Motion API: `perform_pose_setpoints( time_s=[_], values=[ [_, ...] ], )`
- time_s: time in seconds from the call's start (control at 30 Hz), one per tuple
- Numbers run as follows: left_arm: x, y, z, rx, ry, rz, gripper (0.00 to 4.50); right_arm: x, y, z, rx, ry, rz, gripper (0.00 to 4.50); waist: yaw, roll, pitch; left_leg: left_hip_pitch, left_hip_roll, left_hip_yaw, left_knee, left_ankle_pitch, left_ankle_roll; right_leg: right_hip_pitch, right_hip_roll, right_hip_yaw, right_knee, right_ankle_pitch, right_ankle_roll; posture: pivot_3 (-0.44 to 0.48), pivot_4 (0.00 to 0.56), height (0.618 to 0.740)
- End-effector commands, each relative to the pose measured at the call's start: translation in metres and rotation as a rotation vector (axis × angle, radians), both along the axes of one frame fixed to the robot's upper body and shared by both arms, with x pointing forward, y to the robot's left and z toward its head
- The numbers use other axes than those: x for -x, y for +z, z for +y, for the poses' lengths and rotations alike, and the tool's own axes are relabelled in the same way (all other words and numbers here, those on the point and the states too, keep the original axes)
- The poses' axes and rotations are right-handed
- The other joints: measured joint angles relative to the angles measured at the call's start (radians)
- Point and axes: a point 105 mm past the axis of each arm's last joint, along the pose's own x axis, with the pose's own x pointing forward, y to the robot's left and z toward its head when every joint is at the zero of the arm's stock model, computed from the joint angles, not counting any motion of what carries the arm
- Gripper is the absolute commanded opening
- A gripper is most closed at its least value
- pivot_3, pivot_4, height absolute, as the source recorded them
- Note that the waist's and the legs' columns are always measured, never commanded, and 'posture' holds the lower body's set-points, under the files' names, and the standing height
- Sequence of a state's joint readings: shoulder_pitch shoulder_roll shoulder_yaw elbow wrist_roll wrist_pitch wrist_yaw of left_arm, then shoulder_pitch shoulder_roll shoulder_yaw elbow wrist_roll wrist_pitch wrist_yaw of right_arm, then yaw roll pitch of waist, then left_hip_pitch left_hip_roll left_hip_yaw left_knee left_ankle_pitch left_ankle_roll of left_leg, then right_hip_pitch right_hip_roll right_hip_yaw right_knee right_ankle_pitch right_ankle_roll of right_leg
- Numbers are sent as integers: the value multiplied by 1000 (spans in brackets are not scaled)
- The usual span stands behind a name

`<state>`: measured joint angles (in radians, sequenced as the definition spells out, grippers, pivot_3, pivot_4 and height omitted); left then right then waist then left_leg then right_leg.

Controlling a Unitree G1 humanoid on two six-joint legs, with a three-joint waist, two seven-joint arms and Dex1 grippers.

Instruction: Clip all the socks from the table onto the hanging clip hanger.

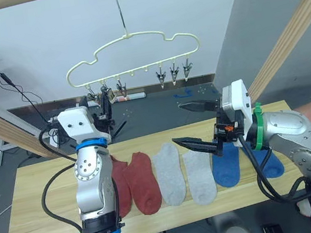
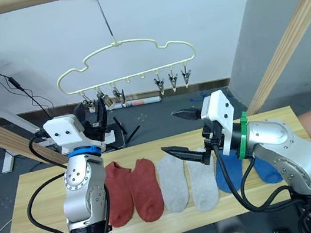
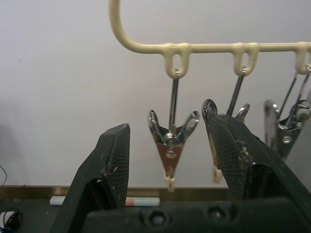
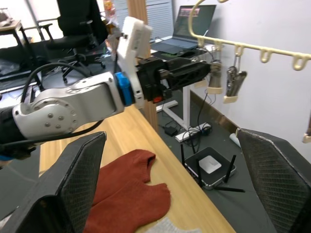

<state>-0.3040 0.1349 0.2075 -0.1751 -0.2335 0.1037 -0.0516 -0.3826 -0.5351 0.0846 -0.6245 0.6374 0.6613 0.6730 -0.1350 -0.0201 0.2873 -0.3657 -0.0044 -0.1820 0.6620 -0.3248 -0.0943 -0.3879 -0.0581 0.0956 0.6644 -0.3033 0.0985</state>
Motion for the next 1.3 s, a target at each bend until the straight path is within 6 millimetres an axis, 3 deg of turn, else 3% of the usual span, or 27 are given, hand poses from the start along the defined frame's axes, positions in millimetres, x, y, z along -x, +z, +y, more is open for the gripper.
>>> perform_pose_setpoints(
  time_s=[0.03,0.37,0.67,0.77,1.3],
  values=[
    [6,13,7,-14,28,-46,2790,3,10,3,-31,12,-50,4500,0,0,1,0,0,0,0,0,0,0,0,0,0,0,0,-206,305,740],
    [19,18,-10,-12,-95,-76,2790,4,11,1,-36,10,-52,4500,-1,1,4,-1,0,0,0,0,-1,-1,0,0,0,0,0,-205,305,740],
    [31,15,1,-15,-43,-63,2790,7,9,-2,-28,21,-45,4500,-1,1,5,-1,0,0,-1,0,0,-1,0,0,-1,0,0,-204,303,740],
    [29,7,-2,-25,-50,-19,2790,6,8,-3,-21,19,-41,4500,-1,0,5,-1,0,0,-1,0,1,-1,0,0,-1,0,0,-197,302,740],
    [16,13,9,-14,14,-26,2790,3,8,-3,-12,18,-17,4500,-1,0,8,-1,0,0,-1,-1,1,-1,0,0,-1,0,0,-200,311,740]
  ],
)
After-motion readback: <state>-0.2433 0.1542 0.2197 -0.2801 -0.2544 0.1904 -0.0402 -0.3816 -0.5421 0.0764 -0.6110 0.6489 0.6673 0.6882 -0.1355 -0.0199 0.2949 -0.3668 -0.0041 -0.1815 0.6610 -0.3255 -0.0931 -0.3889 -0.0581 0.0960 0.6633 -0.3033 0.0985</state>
